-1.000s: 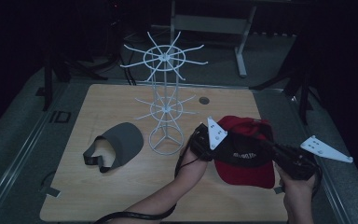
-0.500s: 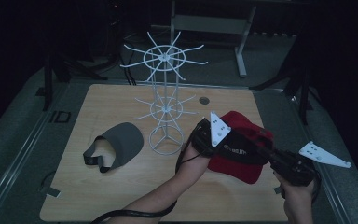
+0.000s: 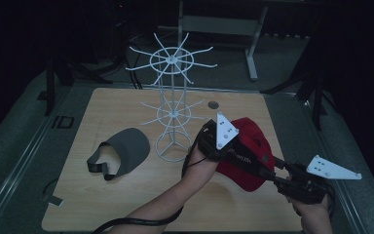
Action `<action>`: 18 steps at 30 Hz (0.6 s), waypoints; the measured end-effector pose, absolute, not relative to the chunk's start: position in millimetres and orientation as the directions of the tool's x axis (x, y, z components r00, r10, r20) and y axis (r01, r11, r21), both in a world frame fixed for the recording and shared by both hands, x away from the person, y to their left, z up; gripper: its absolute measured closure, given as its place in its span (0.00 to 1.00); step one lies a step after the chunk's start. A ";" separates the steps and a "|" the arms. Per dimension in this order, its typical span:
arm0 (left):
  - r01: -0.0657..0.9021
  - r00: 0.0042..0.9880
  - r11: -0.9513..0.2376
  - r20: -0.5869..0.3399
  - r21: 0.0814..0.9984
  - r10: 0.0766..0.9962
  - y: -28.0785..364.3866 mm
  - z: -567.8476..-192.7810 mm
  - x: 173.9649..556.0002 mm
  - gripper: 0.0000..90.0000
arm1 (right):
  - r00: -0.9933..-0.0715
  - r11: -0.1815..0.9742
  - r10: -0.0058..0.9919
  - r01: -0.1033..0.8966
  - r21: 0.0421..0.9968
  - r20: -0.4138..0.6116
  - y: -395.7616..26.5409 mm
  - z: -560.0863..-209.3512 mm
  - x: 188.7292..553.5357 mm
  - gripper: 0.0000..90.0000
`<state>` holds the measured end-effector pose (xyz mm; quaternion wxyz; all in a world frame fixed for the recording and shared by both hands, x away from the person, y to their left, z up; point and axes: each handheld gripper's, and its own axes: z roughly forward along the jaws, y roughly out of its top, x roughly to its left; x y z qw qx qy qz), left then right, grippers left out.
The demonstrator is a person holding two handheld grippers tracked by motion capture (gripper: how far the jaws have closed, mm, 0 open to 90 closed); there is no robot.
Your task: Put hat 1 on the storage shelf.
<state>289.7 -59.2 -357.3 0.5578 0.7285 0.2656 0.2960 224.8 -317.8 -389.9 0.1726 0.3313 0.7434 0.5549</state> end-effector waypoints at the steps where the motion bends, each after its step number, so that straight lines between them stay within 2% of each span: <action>1: 0.060 0.690 -0.236 0.131 0.970 0.712 -58.6 -356.3 289.6 1.00 | -0.736 0.174 0.668 0.300 0.938 0.111 -316.5 -390.4 224.5 0.52; 4: 0.058 0.694 -0.250 0.141 0.967 0.706 -56.3 -354.7 289.9 1.00 | -0.792 0.205 0.599 0.296 0.933 0.119 -311.7 -392.1 222.4 0.46; 8: 0.073 0.704 -0.250 0.128 0.966 0.699 -51.7 -356.3 292.1 1.00 | -0.818 0.209 0.561 0.293 0.933 0.131 -311.0 -391.3 221.1 0.43; 13: 0.040 0.769 -0.232 0.118 0.972 0.628 -42.4 -361.5 291.7 1.00 | -0.816 0.184 0.563 0.280 0.942 0.132 -319.6 -384.6 219.8 0.45; 18: 0.030 0.825 -0.223 0.102 0.974 0.555 -35.9 -361.9 292.7 0.99 | -0.791 0.218 0.607 0.261 0.940 0.079 -321.8 -376.5 222.5 0.49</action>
